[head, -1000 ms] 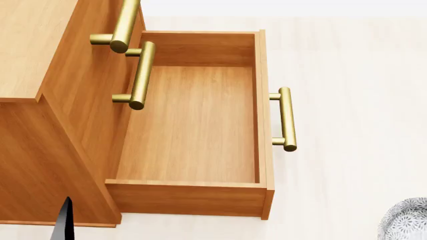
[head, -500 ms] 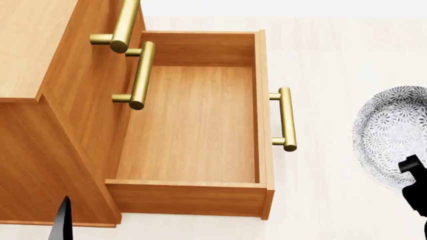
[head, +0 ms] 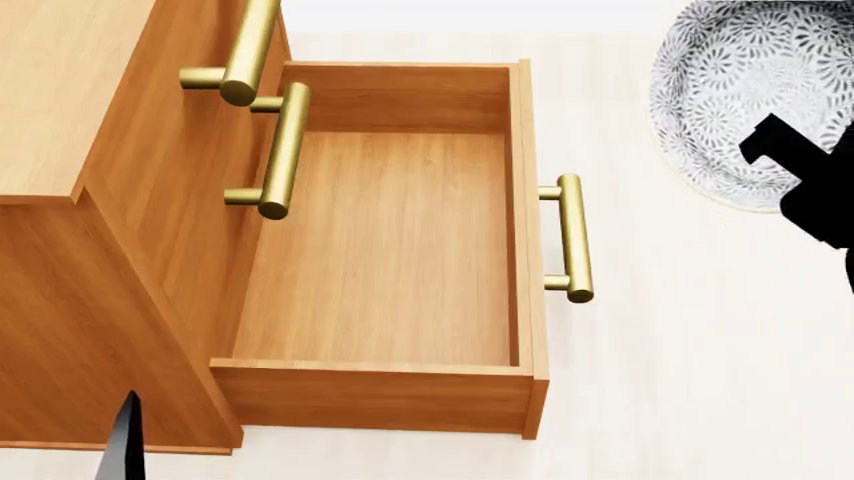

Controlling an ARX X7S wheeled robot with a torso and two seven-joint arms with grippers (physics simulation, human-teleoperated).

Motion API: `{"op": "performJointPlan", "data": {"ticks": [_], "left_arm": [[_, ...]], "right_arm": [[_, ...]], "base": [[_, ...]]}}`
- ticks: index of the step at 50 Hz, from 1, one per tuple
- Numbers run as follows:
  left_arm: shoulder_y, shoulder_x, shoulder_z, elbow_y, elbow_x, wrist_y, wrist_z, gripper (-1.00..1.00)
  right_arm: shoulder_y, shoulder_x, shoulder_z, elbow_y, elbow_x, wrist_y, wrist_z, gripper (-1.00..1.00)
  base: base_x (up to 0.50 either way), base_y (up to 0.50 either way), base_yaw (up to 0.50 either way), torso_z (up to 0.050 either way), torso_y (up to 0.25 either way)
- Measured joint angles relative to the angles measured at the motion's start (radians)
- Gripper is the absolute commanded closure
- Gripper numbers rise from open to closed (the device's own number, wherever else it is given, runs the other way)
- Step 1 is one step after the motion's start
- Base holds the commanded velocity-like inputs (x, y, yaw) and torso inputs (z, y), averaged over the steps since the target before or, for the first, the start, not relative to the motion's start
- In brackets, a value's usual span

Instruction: Put the bowl in the bottom drawer of the cabinet and close it.

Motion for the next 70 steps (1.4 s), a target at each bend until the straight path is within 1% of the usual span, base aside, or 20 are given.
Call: {"op": "performJointPlan", "data": {"ticks": [10, 14, 29, 37, 50, 70], "left_arm": [[-0.005, -0.001, 0.003, 0.001, -0.002, -0.005, -0.004, -1.00], [-0.006, -0.001, 0.004, 0.000, -0.002, -0.005, -0.005, -1.00], [-0.007, -0.003, 0.006, -0.009, 0.000, 0.001, -0.003, -1.00], [-0.009, -0.005, 0.005, -0.011, -0.003, 0.004, -0.002, -1.00], [-0.019, -0.011, 0.003, 0.000, -0.018, -0.002, -0.010, -1.00], [-0.030, -0.014, 0.002, 0.001, -0.029, -0.002, -0.015, -1.00]], "right_arm": [[0.133, 0.012, -0.122, 0.064, 0.012, 0.059, 0.067, 1.00], [0.183, 0.003, -0.161, 0.107, 0.012, 0.080, 0.126, 1.00], [0.357, -0.067, -0.270, 0.314, 0.061, 0.152, 0.387, 1.00], [0.453, -0.119, -0.331, 0.445, 0.037, 0.144, 0.455, 1.00], [0.602, -0.176, -0.471, 0.658, -0.065, 0.099, 0.388, 1.00], [0.759, -0.237, -0.673, 0.952, -0.184, 0.089, 0.218, 1.00]], "base": [[0.00, 0.00, 0.00, 0.000, 0.001], [0.00, 0.00, 0.00, 0.000, 0.000], [0.00, 0.00, 0.00, 0.000, 0.000], [0.00, 0.00, 0.00, 0.000, 0.001], [0.00, 0.00, 0.00, 0.000, 0.001], [0.00, 0.00, 0.00, 0.000, 0.000]]}}
